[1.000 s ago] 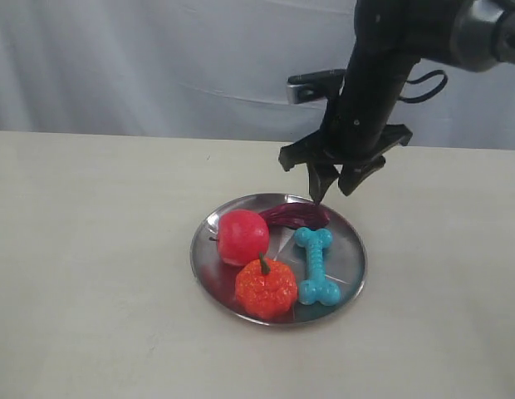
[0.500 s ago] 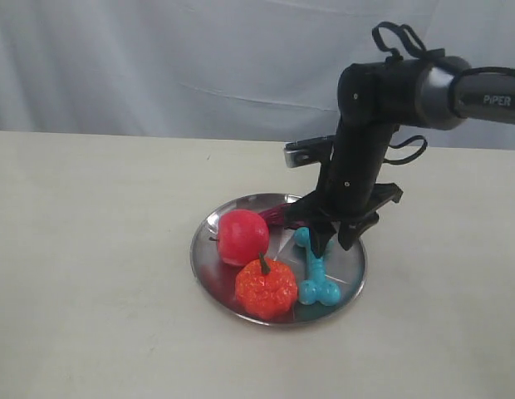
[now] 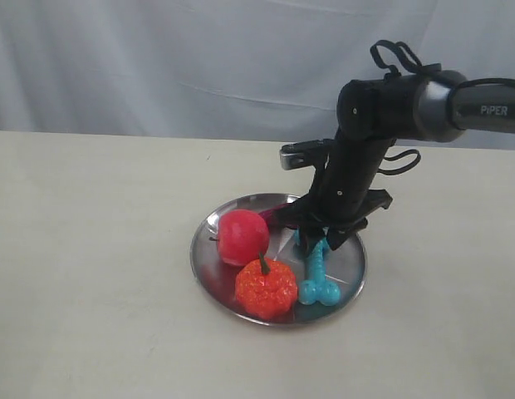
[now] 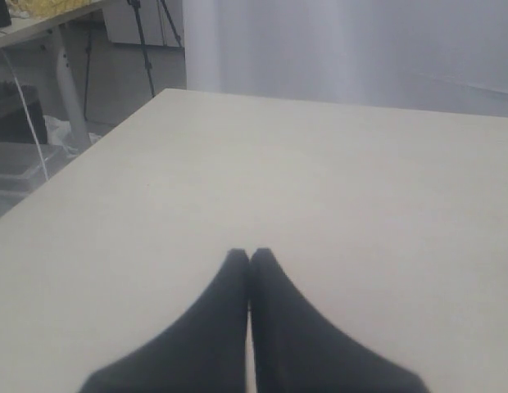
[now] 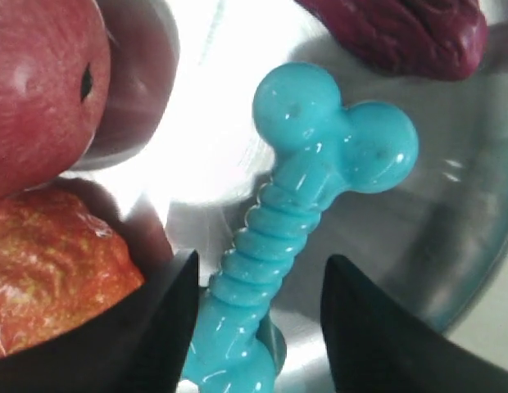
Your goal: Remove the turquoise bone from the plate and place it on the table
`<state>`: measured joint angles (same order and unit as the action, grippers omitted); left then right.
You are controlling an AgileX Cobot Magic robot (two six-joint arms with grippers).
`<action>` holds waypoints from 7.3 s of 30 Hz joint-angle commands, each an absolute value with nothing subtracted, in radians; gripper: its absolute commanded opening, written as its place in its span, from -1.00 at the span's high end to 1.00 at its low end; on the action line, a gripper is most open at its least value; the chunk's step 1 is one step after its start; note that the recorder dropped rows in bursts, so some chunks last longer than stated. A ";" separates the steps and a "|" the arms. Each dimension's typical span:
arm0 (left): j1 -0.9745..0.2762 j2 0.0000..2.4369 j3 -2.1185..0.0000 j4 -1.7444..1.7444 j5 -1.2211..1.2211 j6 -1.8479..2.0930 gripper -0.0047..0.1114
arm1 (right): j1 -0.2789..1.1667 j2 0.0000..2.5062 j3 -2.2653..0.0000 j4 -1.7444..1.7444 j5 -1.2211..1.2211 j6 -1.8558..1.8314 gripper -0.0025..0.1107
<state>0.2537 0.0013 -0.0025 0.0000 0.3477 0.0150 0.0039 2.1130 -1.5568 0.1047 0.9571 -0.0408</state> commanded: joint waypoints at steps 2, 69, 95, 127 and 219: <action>0.256 0.000 0.000 0.000 0.342 0.011 0.92 | 0.004 2.113 -1.557 0.107 0.943 -0.043 0.16; 0.256 0.000 0.000 0.000 0.342 0.011 0.92 | 0.004 2.018 -1.557 0.104 0.954 -0.039 0.91; 0.256 0.000 0.000 0.000 0.342 0.011 0.92 | -0.070 1.633 -1.557 0.024 1.009 -0.039 0.91; 0.256 0.000 0.000 0.000 0.342 0.011 0.92 | -0.359 1.816 -1.402 0.078 0.912 -0.083 0.91; 0.256 0.000 0.000 0.000 0.342 0.011 0.92 | -0.225 0.034 -0.611 -0.071 0.277 -0.046 0.96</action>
